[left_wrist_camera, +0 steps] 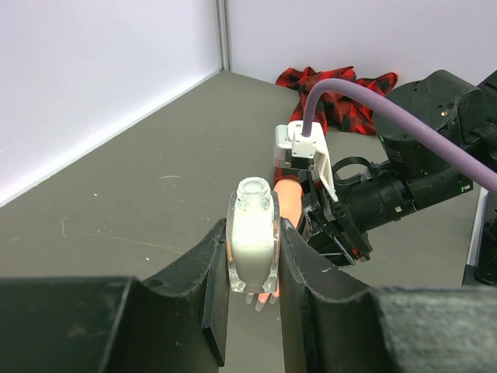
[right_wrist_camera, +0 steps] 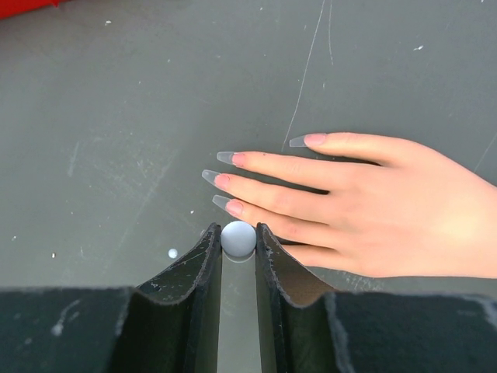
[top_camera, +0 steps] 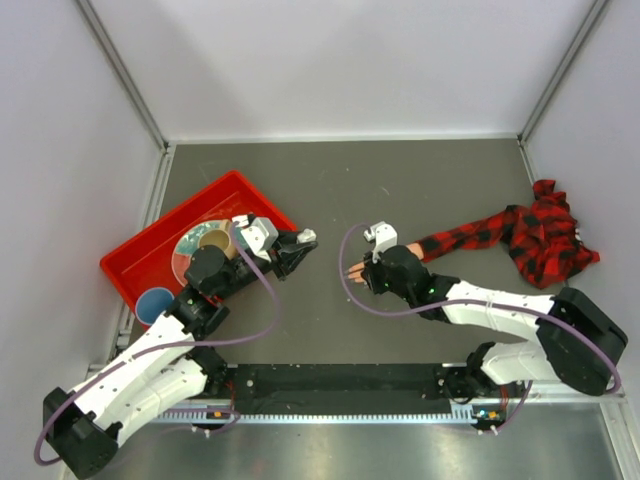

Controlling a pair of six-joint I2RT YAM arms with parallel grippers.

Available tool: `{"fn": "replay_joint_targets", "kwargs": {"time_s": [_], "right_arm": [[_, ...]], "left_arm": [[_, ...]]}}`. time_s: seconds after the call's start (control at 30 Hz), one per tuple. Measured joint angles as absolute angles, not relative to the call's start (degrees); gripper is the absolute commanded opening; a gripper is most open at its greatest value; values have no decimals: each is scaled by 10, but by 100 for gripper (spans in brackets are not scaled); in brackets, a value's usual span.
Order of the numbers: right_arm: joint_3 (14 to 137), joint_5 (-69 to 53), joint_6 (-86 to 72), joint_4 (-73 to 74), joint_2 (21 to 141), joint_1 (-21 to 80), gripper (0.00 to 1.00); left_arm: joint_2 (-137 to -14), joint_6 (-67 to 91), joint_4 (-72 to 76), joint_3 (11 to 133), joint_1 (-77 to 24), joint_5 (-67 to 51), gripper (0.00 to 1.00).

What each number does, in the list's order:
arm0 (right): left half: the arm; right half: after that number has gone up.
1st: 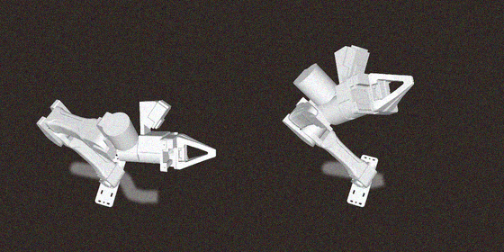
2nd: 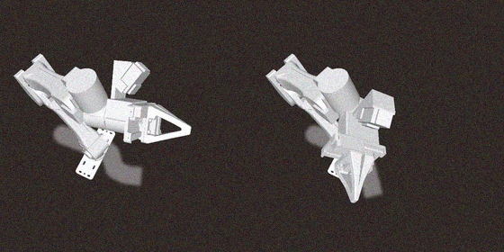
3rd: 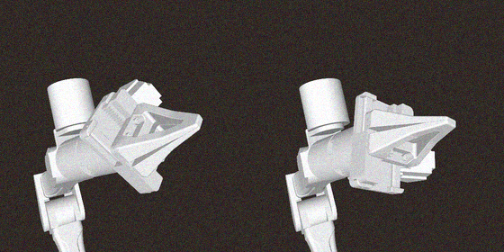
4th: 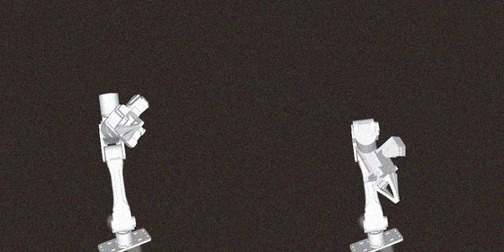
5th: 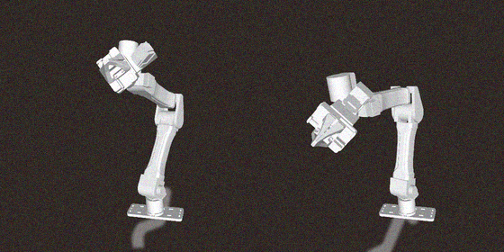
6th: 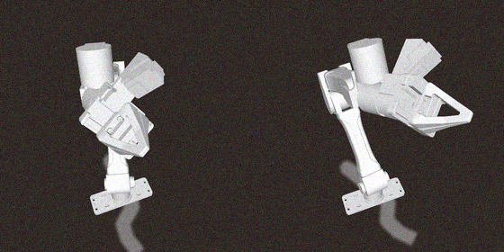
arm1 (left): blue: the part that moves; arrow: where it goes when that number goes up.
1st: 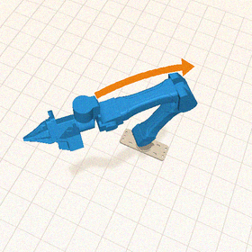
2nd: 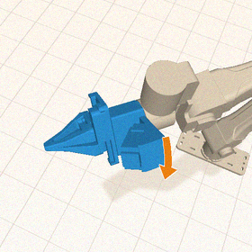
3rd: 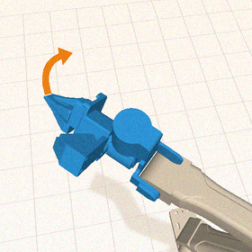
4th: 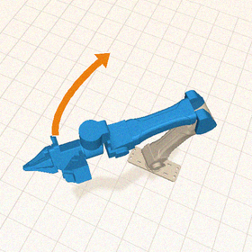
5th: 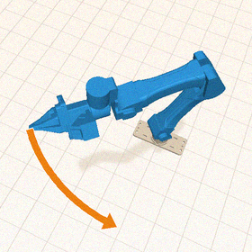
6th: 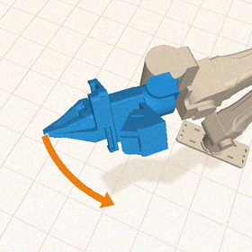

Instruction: Paint the nails

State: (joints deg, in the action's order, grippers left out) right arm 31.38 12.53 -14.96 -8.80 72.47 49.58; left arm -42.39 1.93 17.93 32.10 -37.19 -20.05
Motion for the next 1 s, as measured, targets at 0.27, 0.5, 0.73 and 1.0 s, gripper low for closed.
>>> {"fn": "replay_joint_targets", "kwargs": {"time_s": [0.27,0.5,0.73,1.0], "right_arm": [[314,126,-150,-91,737,496,0],[314,132,-150,-91,741,496,0],[314,140,-150,-92,751,496,0],[314,154,-150,-92,751,496,0]], "left_arm": [[-424,19,179,321,-372,-201,0],[-424,19,179,321,-372,-201,0],[-428,20,179,321,-372,-201,0],[-433,20,180,321,-372,-201,0]]}}
